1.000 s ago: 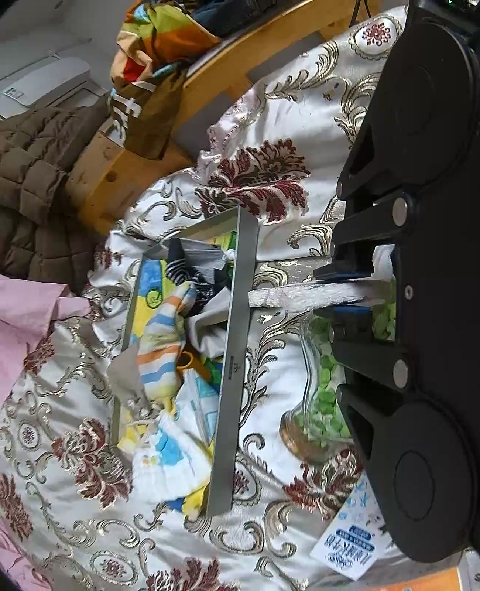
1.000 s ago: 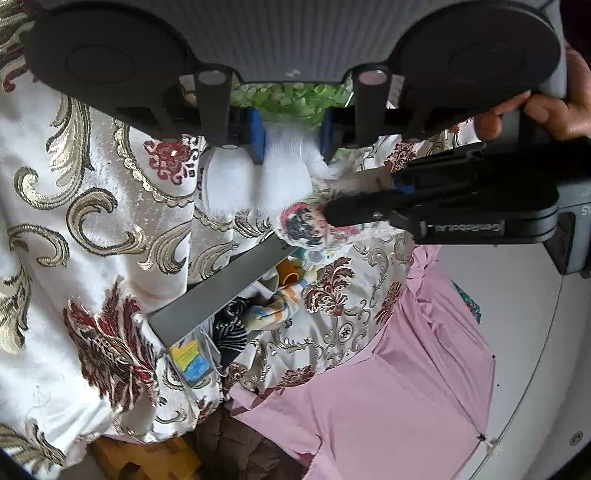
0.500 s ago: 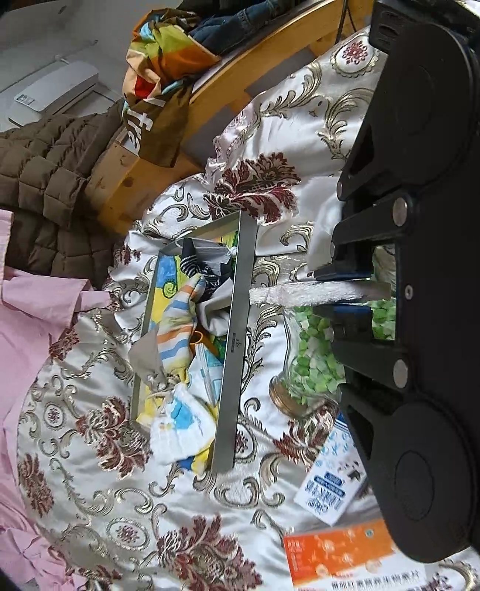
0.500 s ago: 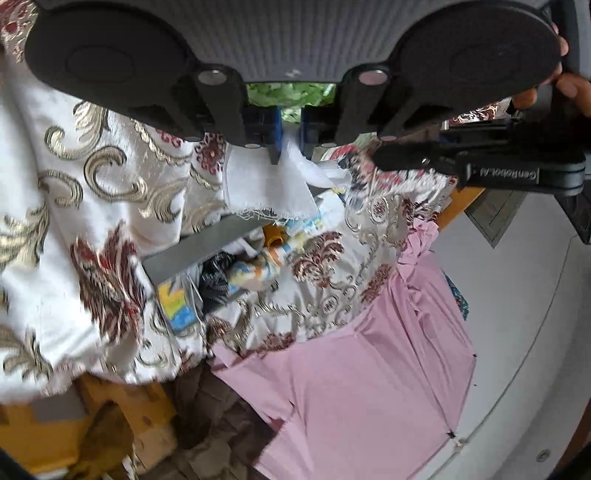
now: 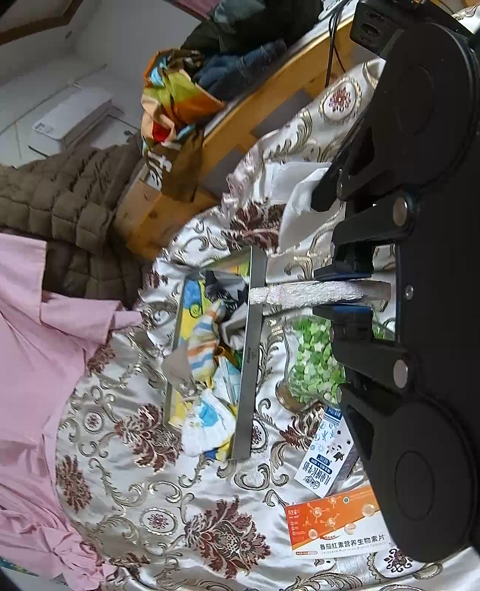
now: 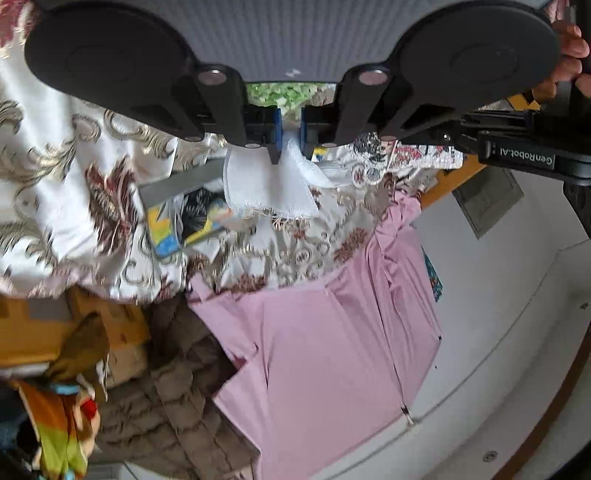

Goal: Organize soft objects
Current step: 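Carry the white tissue and white strip over the tray and open both grippers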

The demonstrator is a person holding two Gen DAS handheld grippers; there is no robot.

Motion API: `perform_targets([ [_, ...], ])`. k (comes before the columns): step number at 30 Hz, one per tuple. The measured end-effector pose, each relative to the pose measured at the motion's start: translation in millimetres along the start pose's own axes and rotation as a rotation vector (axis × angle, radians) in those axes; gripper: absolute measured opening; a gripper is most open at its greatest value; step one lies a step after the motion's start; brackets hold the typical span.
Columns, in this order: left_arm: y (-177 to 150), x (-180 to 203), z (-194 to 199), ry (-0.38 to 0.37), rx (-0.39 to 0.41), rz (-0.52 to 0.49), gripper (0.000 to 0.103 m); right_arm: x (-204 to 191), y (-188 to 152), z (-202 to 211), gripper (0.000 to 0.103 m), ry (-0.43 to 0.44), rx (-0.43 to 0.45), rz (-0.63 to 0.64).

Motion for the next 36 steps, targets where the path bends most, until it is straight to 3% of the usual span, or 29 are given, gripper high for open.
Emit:
perform_targets([
  [9, 11, 31, 15, -0.049, 0.056, -0.032, 0.013, -2, 22, 25, 0.010, -0.001, 0.098, 0.000],
  [20, 37, 49, -4, -0.104, 0.080, -0.080, 0.013, 1, 33, 17, 0.010, -0.036, 0.127, 0.050],
  [27, 67, 40, -40, -0.121, 0.103, -0.115, 0.013, 10, 58, -17, 0.010, -0.068, 0.140, 0.124],
  [36, 126, -1, -145, -0.137, 0.125, -0.166, 0.013, 61, 93, -122, 0.010, -0.141, 0.080, 0.197],
])
Point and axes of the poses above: each gripper's, at about its wrist camera, not at the fingertips, and z roughly against the way its jaws point, x to its right, y to its top, the point moved 7 cm from there along -z, roughly the way its jaws point, and after that the axes turned 5 degrees about x, right-handed, at the moved point
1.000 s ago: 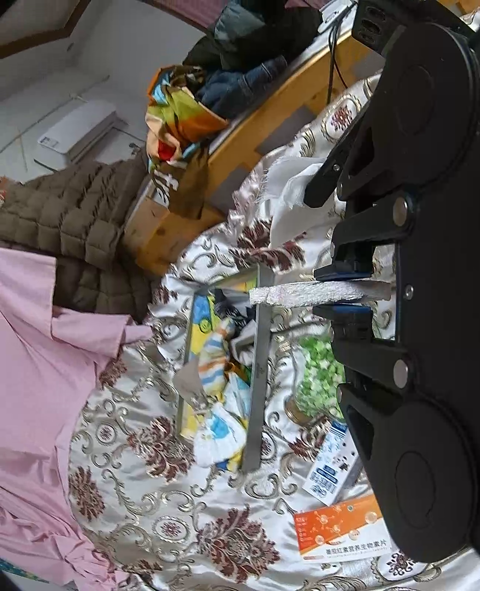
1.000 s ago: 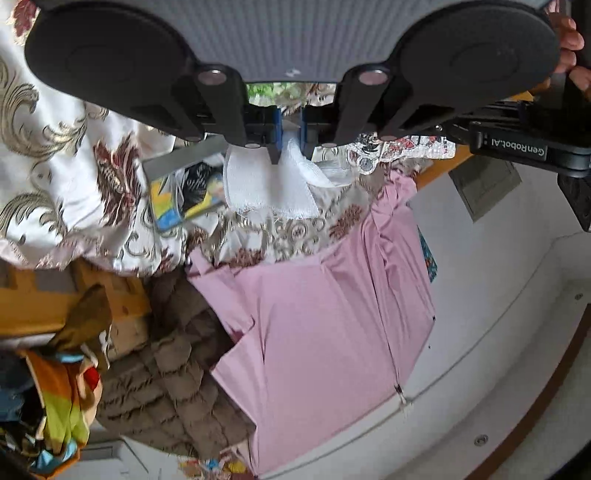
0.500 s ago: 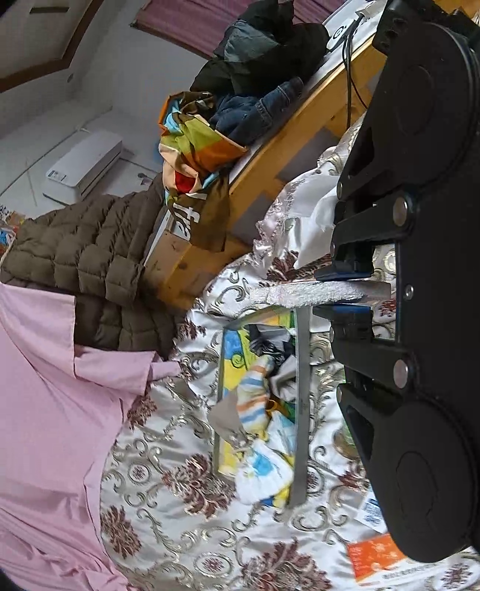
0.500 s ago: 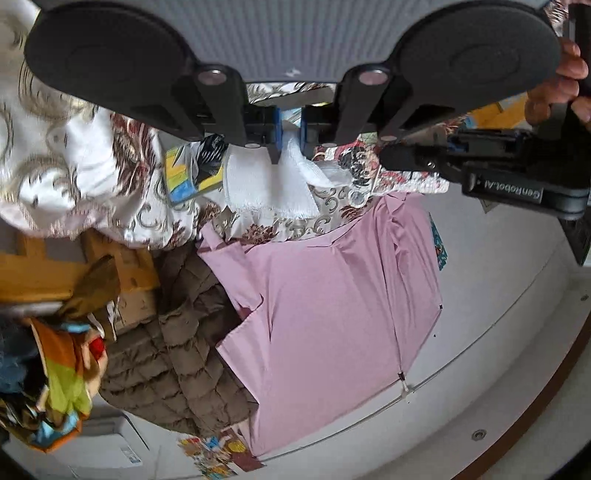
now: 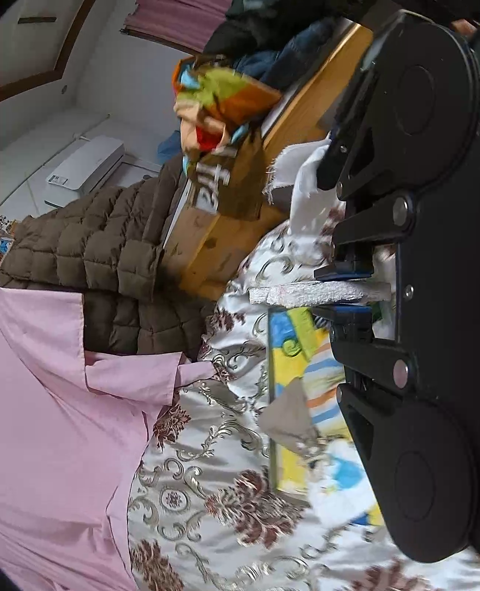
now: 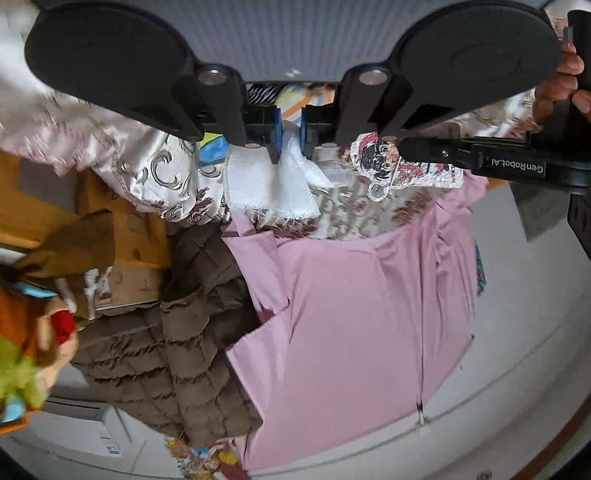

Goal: Organize soft objects
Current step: 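Carry the white tissue and white strip over the tray and open both grippers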

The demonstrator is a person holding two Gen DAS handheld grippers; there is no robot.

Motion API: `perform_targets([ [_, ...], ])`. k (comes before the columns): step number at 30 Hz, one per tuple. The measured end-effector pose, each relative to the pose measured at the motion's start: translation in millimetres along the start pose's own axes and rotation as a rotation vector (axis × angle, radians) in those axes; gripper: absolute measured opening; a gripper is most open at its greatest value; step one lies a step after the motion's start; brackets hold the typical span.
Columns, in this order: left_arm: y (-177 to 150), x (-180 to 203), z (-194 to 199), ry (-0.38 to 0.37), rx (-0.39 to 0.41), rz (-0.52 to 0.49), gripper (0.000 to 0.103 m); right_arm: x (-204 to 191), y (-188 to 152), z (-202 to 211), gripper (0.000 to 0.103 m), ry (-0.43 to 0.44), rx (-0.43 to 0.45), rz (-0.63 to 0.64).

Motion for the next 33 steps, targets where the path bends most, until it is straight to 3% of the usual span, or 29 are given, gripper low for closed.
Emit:
perform_targets([
  [4, 7, -30, -62, -0.008, -0.005, -0.014, 0.013, 18, -8, -67, 0.010, -0.011, -0.056, 0.014],
  [8, 7, -57, -123, -0.010, -0.045, 0.047, 0.013, 42, -22, -121, 0.010, -0.056, -0.123, -0.020],
  [16, 0, -91, -206, -0.022, -0.155, 0.145, 0.014, 71, -47, -190, 0.010, -0.090, -0.268, -0.038],
  [23, -10, -108, -228, -0.001, -0.212, 0.192, 0.013, 69, -61, -218, 0.011, -0.082, -0.345, -0.017],
  [33, -16, -118, -231, 0.061, -0.246, 0.179, 0.016, 65, -69, -230, 0.016, -0.096, -0.403, 0.027],
])
Point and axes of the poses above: each gripper's, at about its wrist camera, not at the fingertips, and z roughly against the way its jaws point, x to its right, y to its top, the point moved 7 cm from there along -z, roughly the way its jaws point, and after that the axes turned 5 degrees about x, right-handed, at the moved point
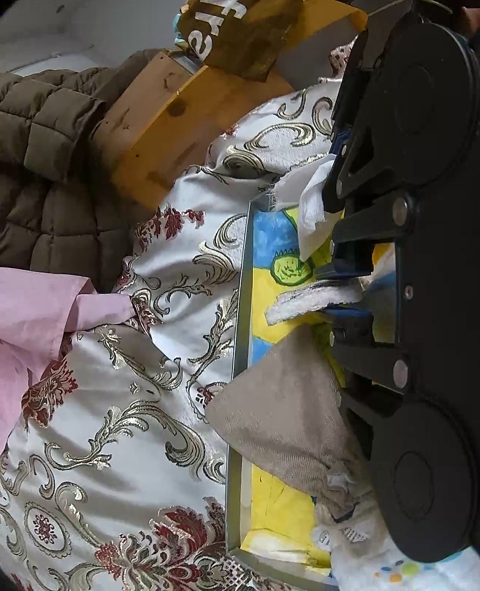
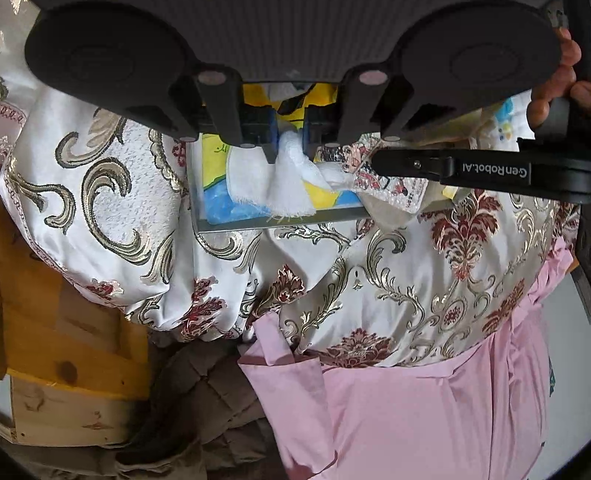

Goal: Organize soft objects
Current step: 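Carry the white tissue and white strip over the tray and open both grippers, then lift both open tools up away from the tray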

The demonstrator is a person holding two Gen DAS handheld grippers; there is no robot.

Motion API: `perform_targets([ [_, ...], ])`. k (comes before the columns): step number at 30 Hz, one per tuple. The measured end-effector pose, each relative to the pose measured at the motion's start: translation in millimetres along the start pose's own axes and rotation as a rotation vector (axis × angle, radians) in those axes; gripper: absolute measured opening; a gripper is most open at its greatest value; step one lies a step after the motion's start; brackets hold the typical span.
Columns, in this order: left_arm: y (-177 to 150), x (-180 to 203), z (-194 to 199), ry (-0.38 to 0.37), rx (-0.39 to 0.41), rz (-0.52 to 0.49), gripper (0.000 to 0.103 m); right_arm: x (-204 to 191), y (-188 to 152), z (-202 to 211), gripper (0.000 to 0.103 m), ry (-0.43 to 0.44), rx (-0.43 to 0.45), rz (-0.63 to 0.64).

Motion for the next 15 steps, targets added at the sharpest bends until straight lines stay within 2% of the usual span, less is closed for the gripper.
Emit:
perform_targets([
  [7, -6, -1, 6, 0.016, 0.014, -0.013, 0.021, -3, -4, 3, 0.023, -0.010, 0.008, 0.004],
  [15, -13, 3, 21, 0.042, 0.055, -0.075, 0.037, -4, -7, 15, 0.041, -0.022, 0.037, 0.008],
])
Point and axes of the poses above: each gripper's, at about its wrist camera, not at the fingertips, and z roughly against the way its jaws point, x to its right, y to its top, the point moved 7 cm from there along -z, roughly the way its jaws point, and after that the axes turned 5 degrees about x, right-handed, at the moved point
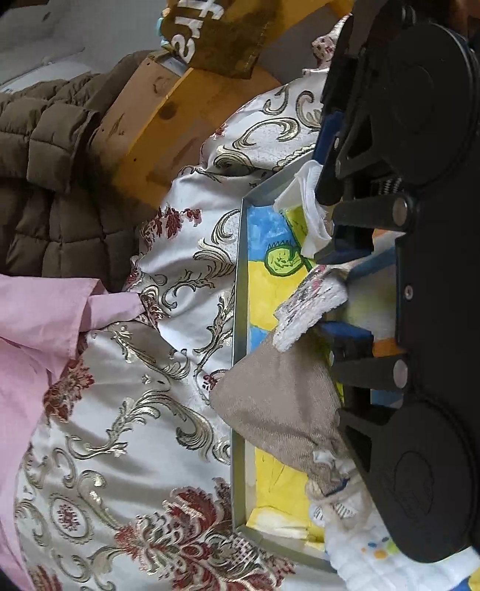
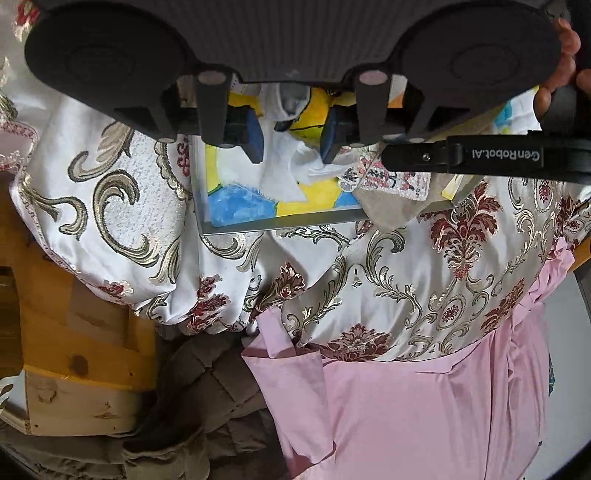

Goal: Organize soft objects
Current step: 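Lift both open tools up away from the tray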

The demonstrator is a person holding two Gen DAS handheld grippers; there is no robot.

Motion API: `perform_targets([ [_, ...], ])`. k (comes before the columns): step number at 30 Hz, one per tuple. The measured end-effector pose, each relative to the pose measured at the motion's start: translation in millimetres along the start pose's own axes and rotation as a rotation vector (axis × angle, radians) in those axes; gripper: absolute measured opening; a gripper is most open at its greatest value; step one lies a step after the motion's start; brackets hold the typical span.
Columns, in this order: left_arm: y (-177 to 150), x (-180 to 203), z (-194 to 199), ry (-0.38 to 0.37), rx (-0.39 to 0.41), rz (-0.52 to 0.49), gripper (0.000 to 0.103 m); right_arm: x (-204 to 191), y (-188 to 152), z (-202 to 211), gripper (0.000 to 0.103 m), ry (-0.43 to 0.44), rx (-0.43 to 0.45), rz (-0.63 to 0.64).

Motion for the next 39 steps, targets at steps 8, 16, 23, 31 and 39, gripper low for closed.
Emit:
perform_targets([
  [8, -7, 2, 26, 0.006, 0.071, -0.022, 0.057, -5, -5, 23, 0.061, -0.016, 0.037, 0.015],
  [16, -10, 1, 65, 0.037, 0.162, -0.016, 0.082, -15, 3, 63, 0.084, -0.033, 0.112, 0.014],
  [23, -16, 4, 116, 0.065, 0.231, -0.018, 0.094, -26, 12, 106, 0.094, -0.040, 0.150, 0.000],
  [31, -18, 16, 199, 0.090, 0.327, 0.001, 0.100, -57, 27, 178, 0.101, -0.054, 0.210, 0.027],
  [39, -28, 38, 288, 0.111, 0.401, -0.035, 0.102, -93, 32, 252, 0.103, -0.034, 0.256, 0.045],
])
Point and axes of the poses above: each gripper's, at about its wrist camera, not at the fingertips, and z roughly against the way its jaws point, x to its right, y to its top, the point moved 7 cm from there along -z, roughly the way its jaws point, and after that the axes turned 5 degrees about x, right-handed, at the moved point
